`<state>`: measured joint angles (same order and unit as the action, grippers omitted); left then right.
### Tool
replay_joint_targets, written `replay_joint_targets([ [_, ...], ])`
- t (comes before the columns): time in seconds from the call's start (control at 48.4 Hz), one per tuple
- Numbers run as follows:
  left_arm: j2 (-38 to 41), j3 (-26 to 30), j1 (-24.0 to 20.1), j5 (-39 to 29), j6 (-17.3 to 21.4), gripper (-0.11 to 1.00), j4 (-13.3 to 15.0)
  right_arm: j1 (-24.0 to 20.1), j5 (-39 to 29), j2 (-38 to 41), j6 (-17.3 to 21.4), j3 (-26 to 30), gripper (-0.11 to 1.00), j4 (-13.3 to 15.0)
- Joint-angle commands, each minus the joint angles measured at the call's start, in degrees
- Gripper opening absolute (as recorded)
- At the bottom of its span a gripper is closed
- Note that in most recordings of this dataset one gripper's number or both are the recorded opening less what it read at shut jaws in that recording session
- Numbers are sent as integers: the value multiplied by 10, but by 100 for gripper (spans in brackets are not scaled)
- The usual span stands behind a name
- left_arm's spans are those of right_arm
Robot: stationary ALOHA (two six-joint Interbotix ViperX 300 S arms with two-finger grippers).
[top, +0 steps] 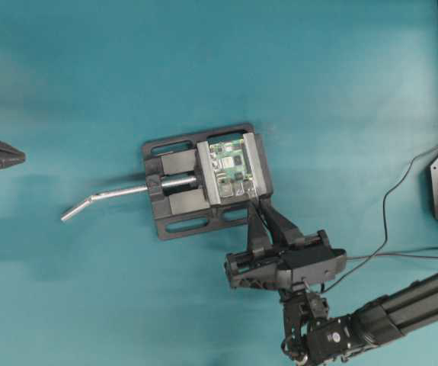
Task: Insert the USB into the fixed PCB.
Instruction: 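Push the USB plug forward into the black USB port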
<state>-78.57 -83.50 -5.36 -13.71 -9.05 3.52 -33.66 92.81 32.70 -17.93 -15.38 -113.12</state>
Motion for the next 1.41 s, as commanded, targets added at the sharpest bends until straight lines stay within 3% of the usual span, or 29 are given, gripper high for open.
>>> replay_joint_targets([
  [0.0,4,15,3,3,-4,0,-2,25,6,-31,-1,3,20,1],
  [0.455,4,15,3,3,-4,0,-2,40,-17,-32,-2,4,20,1],
  [0.765,4,15,3,3,-4,0,-2,47,-19,-26,-2,6,20,28],
  [1.386,4,16,3,3,-4,0,-2,53,1,-26,-6,3,20,28],
])
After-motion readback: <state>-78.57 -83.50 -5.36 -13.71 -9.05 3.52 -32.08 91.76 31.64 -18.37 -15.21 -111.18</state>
